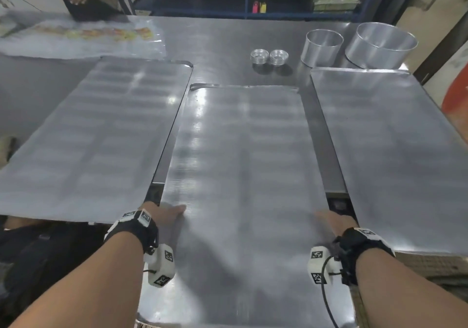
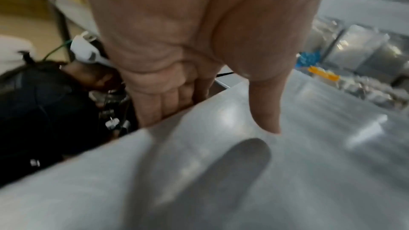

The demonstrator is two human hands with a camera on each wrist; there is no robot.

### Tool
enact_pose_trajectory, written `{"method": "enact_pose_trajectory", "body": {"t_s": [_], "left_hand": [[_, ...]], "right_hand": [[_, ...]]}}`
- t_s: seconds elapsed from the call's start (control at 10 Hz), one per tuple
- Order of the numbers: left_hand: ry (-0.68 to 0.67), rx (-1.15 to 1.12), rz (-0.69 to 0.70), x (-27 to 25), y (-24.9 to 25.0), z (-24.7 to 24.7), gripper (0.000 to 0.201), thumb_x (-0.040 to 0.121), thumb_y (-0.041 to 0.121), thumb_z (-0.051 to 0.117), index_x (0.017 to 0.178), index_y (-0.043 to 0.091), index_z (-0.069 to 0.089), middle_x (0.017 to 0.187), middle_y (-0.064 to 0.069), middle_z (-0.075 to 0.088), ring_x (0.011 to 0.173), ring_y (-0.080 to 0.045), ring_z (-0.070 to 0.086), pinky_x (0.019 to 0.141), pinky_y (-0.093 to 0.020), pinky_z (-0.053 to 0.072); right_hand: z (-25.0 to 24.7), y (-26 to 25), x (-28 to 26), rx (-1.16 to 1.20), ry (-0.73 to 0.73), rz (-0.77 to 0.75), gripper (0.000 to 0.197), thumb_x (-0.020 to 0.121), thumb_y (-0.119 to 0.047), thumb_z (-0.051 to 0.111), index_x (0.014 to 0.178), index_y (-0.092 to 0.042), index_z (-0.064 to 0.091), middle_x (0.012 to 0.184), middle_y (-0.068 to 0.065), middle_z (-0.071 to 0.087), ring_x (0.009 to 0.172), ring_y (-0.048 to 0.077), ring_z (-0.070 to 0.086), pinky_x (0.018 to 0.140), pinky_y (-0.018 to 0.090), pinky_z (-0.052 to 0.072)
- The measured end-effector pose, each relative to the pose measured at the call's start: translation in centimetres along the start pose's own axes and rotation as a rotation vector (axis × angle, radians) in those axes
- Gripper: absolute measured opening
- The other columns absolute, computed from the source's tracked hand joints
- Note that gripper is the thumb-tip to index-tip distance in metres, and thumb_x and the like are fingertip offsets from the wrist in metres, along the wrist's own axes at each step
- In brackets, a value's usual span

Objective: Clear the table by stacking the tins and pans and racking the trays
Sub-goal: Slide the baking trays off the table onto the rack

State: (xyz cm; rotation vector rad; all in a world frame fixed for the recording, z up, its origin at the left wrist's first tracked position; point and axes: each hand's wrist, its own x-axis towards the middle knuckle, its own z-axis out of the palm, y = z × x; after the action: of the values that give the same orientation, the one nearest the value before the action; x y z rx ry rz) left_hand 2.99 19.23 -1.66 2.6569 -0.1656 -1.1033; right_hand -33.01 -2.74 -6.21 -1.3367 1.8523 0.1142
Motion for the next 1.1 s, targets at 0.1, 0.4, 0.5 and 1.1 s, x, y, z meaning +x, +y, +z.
{"method": "enact_pose_trajectory", "body": {"t_s": [0.1, 0.4, 0.5, 1.1], "left_hand": [[0.047, -0.113, 0.041, 3.1, 0.8, 1.0, 0.087, 0.057, 0.082, 0.072, 0.095, 0.003, 0.063, 0.100, -0.024, 0.067, 0.092, -0.038, 0.067, 0.084, -0.037, 0.054], [-0.011, -0.238, 0.034, 4.4, 4.4, -0.5, 0.049, 0.075, 0.054, 0.078, 0.103, 0.017, 0.062, 0.095, -0.012, 0.064, 0.090, -0.038, 0.065, 0.093, -0.051, 0.053], [0.007, -0.234, 0.008, 4.8, 4.3, -0.4, 0.058, 0.071, 0.056, 0.081, 0.111, 0.017, 0.064, 0.103, -0.015, 0.067, 0.096, -0.042, 0.065, 0.095, -0.054, 0.052], [0.069, -0.090, 0.323, 5.9, 5.3, -4.5, 0.035, 0.087, 0.036, 0.073, 0.091, 0.007, 0.054, 0.094, -0.012, 0.054, 0.098, -0.035, 0.062, 0.079, -0.031, 0.041]], "right_hand": [[-0.1, -1.6, 0.4, 0.052, 0.054, -0.036, 0.059, 0.086, -0.047, 0.069, 0.118, 0.002, 0.066, 0.118, 0.020, 0.064, 0.100, 0.035, 0.061, 0.082, 0.036, 0.043], [0.6, -5.2, 2.7, 0.173, 0.113, 0.002, 0.077, 0.077, -0.055, 0.075, 0.129, -0.001, 0.060, 0.133, 0.014, 0.061, 0.114, 0.033, 0.062, 0.095, 0.036, 0.048], [1.0, -4.9, 3.2, 0.185, 0.104, 0.012, 0.070, 0.078, -0.051, 0.077, 0.128, -0.004, 0.062, 0.133, 0.010, 0.061, 0.116, 0.030, 0.060, 0.089, 0.028, 0.042], [0.6, -4.4, -4.3, 0.412, 0.235, 0.185, 0.052, 0.068, -0.040, 0.088, 0.095, -0.002, 0.066, 0.090, 0.013, 0.069, 0.085, 0.031, 0.069, 0.084, 0.043, 0.057]]}}
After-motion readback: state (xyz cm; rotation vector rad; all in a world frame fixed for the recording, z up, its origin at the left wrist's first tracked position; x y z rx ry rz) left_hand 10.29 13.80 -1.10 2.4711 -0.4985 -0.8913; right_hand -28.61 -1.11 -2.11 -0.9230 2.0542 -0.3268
